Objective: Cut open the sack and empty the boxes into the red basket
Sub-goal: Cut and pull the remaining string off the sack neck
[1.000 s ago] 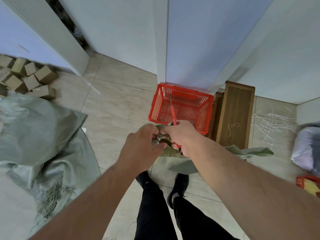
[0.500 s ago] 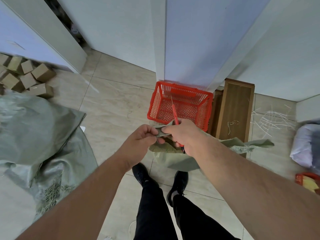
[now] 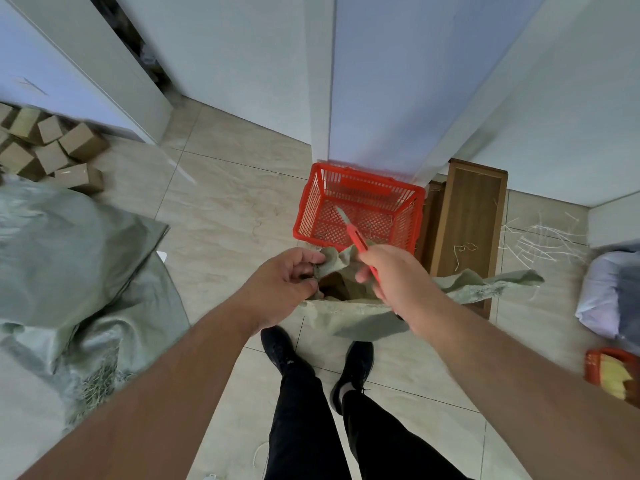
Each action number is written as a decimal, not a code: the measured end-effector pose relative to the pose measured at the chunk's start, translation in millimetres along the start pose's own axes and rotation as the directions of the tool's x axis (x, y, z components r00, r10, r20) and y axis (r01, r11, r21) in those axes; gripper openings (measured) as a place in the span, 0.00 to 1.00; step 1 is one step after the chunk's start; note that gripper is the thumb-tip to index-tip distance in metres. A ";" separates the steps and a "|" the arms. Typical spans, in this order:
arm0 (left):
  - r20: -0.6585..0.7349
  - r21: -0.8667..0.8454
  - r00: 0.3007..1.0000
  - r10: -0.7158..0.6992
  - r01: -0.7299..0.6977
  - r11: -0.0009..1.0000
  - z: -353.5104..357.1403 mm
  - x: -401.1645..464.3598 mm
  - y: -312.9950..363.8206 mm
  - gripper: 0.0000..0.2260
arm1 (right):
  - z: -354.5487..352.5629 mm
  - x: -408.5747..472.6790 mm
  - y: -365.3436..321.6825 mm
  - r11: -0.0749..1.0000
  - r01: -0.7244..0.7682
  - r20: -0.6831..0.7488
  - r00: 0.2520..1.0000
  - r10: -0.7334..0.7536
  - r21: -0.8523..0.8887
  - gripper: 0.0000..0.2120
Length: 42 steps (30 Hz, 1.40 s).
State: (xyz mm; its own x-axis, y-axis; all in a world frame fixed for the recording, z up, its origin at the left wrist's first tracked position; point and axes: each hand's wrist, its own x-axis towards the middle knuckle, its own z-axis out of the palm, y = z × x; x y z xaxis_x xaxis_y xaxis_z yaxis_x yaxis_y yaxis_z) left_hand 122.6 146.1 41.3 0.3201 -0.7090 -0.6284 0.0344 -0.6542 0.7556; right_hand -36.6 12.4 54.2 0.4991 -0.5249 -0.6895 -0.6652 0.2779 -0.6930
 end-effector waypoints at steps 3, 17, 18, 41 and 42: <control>0.010 0.039 1.000 0.011 -0.012 0.999 0.3 0.6 2.0 0.18 | -10.7 -28.4 10.8 0.937 0.182 0.078 0.983 -0.166 -0.297 0.07; 0.029 0.142 0.999 0.042 -0.046 0.989 2.1 5.8 3.1 0.21 | -0.5 -50.3 28.5 0.253 0.439 0.208 0.762 -0.613 -0.862 0.14; 0.035 0.138 0.999 0.037 -0.041 0.990 2.1 6.1 2.3 0.21 | -0.2 -51.1 27.5 0.244 0.433 0.212 0.766 -0.606 -0.868 0.14; 0.063 0.200 0.997 -0.044 0.031 0.979 13.7 23.2 -1.3 0.22 | 28.0 -58.4 -18.7 0.078 0.249 0.224 0.945 -0.239 -0.965 0.16; 0.067 0.205 0.996 -0.050 0.036 0.978 13.1 23.9 -2.0 0.22 | 25.4 -59.6 -17.3 0.074 0.235 0.212 0.948 -0.237 -0.969 0.16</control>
State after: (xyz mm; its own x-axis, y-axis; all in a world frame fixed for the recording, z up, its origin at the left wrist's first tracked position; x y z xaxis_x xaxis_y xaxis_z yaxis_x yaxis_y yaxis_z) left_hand 117.8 127.0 22.4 0.2534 -0.6913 -0.6767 -0.1487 -0.7190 0.6789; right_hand -40.8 59.3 102.0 0.7483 -0.3932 -0.5343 -0.4702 -0.8825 -0.0091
